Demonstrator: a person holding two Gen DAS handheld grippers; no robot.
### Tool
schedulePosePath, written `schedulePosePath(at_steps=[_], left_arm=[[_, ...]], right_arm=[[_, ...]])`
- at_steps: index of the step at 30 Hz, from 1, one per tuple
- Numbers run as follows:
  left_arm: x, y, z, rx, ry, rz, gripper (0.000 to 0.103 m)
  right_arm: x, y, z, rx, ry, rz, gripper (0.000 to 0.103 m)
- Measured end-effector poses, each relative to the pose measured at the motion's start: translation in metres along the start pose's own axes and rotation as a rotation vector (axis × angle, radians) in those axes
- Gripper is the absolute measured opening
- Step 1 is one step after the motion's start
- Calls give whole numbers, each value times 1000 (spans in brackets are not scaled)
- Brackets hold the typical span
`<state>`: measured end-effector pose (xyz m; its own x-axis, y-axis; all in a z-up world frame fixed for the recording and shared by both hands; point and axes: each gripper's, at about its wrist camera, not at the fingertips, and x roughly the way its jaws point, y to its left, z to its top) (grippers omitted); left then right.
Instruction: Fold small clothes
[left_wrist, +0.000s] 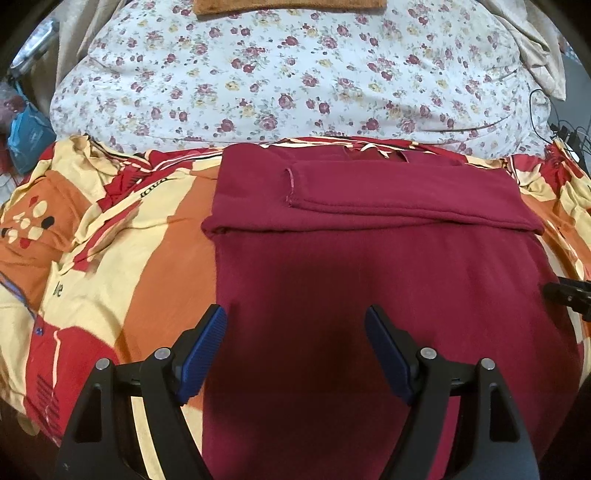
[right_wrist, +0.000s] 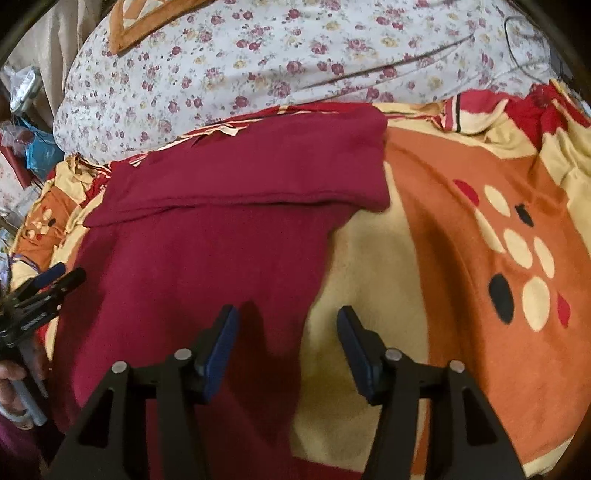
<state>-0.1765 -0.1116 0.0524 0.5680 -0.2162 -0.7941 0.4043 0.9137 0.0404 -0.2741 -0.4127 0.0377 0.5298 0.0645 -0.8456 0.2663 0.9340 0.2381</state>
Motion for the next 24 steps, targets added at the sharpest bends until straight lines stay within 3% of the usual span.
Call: schedulePosePath(at_steps=[1,2,3,7,11,18,24], left_arm=[[-2,1,-2,-2,1,2,70],[-3,2,-4,-4,3,4,70],[-4,3,-5,-7,5,4,70],[-12,6,-12,-10,0,9,70],[-18,11,-17,-24,-3,17,70],[-21,29,-34,-108,47,-28,70],[-34,50,-54,-178,77,-65,70]], right_arm=[[1,1,0,-10,-6,-5,55],[0,2,-1,-19,-12,-1,34],[0,3,-2,-27,-15,15,21],[-4,1,-6,-19,-36,36,8],[-20,-5,-8,-22,-87,6,7],[-18,-13,-13,15,-47,8,7],[-40,-15,-28,40,9,127,31]])
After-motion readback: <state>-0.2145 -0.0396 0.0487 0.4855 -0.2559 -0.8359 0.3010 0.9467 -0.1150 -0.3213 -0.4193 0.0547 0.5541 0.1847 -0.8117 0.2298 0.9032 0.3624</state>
